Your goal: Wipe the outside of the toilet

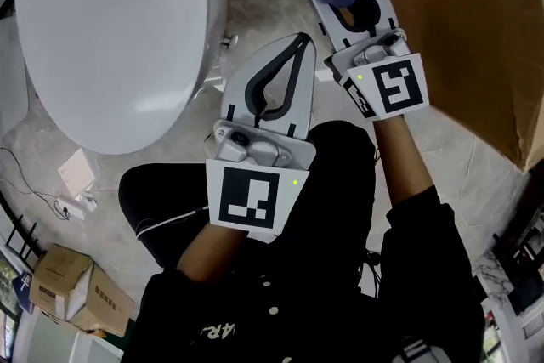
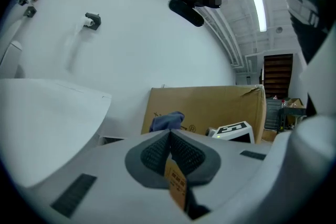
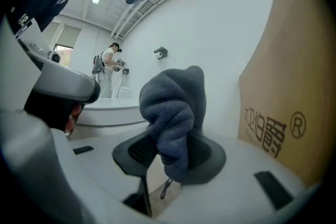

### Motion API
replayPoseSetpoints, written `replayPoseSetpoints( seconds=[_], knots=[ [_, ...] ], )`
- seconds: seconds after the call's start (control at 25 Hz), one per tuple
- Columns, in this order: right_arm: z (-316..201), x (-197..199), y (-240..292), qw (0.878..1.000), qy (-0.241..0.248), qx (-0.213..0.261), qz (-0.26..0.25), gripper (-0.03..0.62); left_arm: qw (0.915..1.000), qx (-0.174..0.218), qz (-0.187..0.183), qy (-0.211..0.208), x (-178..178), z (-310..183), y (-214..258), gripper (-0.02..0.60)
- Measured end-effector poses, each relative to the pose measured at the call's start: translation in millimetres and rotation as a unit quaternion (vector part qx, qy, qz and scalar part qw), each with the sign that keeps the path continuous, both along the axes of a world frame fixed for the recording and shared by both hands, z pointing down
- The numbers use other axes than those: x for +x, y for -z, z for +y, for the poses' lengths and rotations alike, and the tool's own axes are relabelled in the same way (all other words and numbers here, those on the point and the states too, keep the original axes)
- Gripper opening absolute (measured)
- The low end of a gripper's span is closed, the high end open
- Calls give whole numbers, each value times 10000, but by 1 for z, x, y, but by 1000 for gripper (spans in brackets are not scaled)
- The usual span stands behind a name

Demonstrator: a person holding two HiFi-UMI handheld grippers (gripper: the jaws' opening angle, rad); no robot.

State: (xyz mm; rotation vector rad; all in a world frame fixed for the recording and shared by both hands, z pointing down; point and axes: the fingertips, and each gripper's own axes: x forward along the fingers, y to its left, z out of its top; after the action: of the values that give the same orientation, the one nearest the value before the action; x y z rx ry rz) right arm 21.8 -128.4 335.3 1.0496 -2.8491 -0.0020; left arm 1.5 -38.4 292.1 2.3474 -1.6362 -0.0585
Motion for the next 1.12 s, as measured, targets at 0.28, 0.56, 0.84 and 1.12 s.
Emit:
replayPoseSetpoints(
  seconds=[0.28,0.56,0.84,1.12],
  knots=[
    [-16,-10,-58,9997,120,196,-80,118,9993,154,18,354,-11,-19,-62,11],
    [-37,-30,-111,9986,340,286,-299,118,9975,297,-167,622,-22,-37,-110,11],
    [-48,-43,-138,9963,642,214,-533,120,9963,351,-258,742,-30,-48,-146,11],
    [-63,-73,-153,9919,1097,259,-589,120,9950,405,-364,834,-45,-59,-159,11]
  ],
)
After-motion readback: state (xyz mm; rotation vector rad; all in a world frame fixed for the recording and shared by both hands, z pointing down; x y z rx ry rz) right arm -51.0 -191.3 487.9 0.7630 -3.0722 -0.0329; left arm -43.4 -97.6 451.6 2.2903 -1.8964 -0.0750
